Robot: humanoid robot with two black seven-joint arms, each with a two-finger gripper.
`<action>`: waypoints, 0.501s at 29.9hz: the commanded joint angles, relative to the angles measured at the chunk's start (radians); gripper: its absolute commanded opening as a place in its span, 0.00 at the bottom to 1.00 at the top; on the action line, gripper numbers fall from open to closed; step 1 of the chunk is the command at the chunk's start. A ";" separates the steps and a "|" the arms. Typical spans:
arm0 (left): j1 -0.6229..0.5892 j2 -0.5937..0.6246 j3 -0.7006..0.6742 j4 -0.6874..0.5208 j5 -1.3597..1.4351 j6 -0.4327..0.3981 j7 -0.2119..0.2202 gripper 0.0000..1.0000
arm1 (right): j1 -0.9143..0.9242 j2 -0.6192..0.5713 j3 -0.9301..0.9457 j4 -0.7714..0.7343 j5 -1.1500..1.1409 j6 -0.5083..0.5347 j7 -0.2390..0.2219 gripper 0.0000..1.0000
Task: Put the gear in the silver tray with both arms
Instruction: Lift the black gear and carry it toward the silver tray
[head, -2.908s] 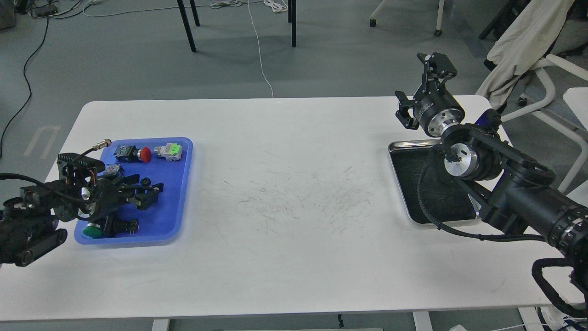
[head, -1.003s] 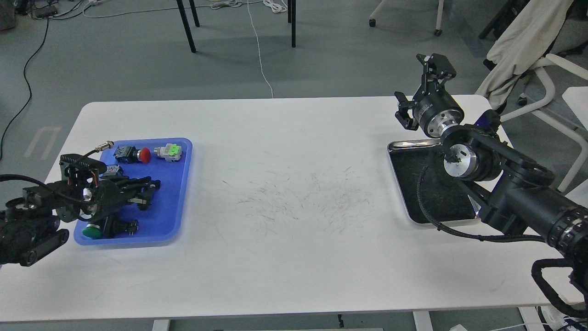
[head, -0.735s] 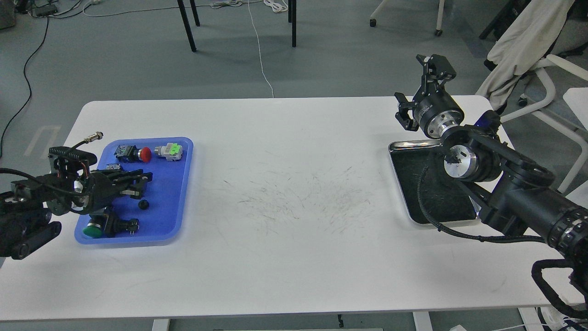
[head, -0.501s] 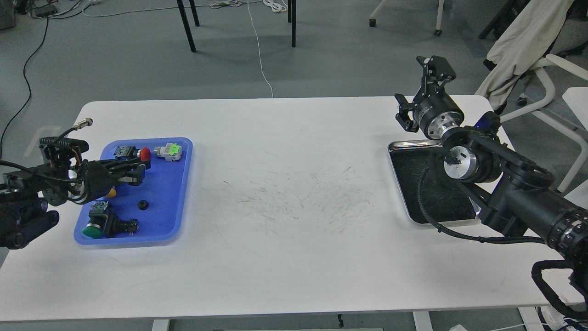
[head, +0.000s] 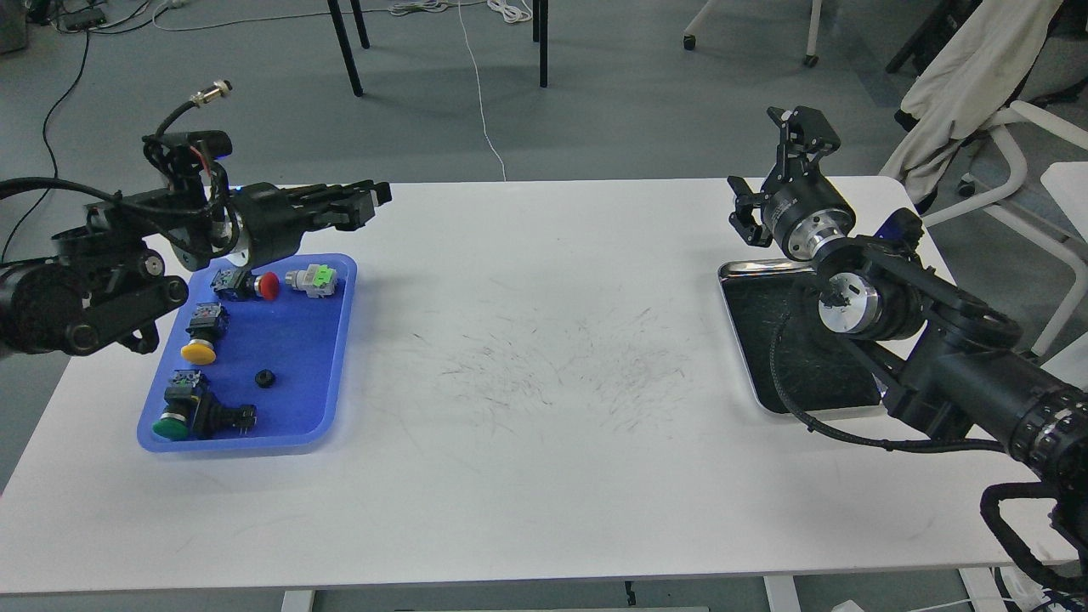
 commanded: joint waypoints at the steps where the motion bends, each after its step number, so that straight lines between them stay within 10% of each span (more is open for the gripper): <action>1: -0.044 -0.074 0.007 0.005 0.003 -0.004 0.000 0.07 | 0.004 -0.005 0.000 0.000 0.002 -0.002 -0.001 0.99; 15: 0.008 -0.503 0.100 0.297 0.005 -0.008 0.000 0.02 | 0.085 -0.123 0.006 0.002 0.096 -0.027 -0.005 0.98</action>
